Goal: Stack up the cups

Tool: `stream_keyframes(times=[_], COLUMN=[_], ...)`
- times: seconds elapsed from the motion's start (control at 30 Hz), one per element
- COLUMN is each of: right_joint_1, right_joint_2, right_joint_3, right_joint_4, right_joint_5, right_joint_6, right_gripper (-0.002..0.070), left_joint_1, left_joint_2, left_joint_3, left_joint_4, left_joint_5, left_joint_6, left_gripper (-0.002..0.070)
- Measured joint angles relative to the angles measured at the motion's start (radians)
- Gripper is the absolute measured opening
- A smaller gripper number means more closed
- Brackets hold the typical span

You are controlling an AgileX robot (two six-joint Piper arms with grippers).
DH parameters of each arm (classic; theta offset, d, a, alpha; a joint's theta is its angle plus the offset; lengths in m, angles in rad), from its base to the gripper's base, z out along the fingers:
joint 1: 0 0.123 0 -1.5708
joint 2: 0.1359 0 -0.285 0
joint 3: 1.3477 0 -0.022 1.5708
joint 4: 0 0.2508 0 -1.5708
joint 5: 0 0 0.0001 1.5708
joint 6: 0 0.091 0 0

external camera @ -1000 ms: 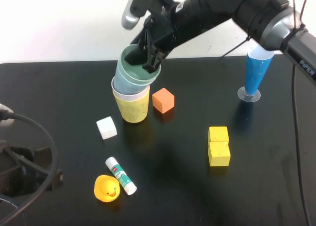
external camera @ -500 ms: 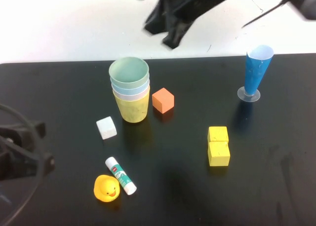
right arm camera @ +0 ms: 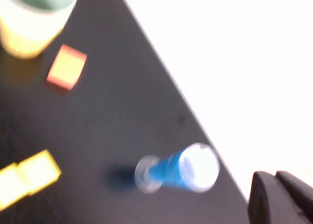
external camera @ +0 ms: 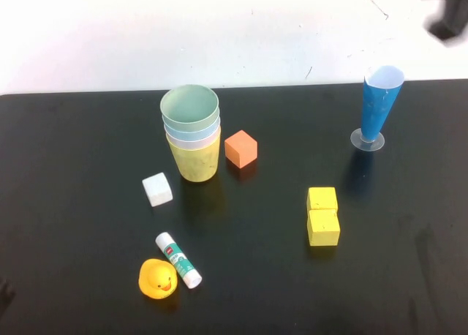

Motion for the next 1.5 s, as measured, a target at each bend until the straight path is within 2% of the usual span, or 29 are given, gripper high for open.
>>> stream_keyframes(times=[0.17, 0.43, 0.63, 0.73, 0.97, 1.13, 1.5], right_joint_1=[0.000, 0.000, 0.000, 0.000, 0.000, 0.000, 0.000], right_joint_2=[-0.238, -0.581, -0.839, -0.961, -1.143, -1.152, -1.152], right_joint_3=[0.402, 0.979, 1.333, 1.446, 1.549, 1.553, 1.553], right_joint_4=[-0.037, -0.044, -0.027, -0.017, 0.008, 0.012, 0.012], right_joint_5=[-0.173, -0.459, -0.632, -0.654, -0.584, -0.499, -0.488], right_joint_6=[0.113, 0.288, 0.365, 0.374, 0.431, 0.449, 0.454], right_gripper=[0.0008, 0.0007, 0.0007, 0.0007, 0.0006, 0.0002, 0.0000], left_joint_1=[0.000, 0.000, 0.000, 0.000, 0.000, 0.000, 0.000], left_joint_2=[-0.090, -0.117, -0.117, -0.117, -0.117, -0.117, -0.120], left_joint_3=[0.132, 0.218, 0.234, 0.234, 0.236, 0.236, 0.240], left_joint_4=[0.000, 0.000, 0.000, 0.000, 0.000, 0.000, 0.000], left_joint_5=[-0.102, -0.086, -0.063, -0.058, -0.058, -0.058, -0.057], left_joint_6=[0.001, 0.001, 0.001, 0.001, 0.001, 0.001, 0.001], left_gripper=[0.0001, 0.0001, 0.0000, 0.0001, 0.0001, 0.0000, 0.0000])
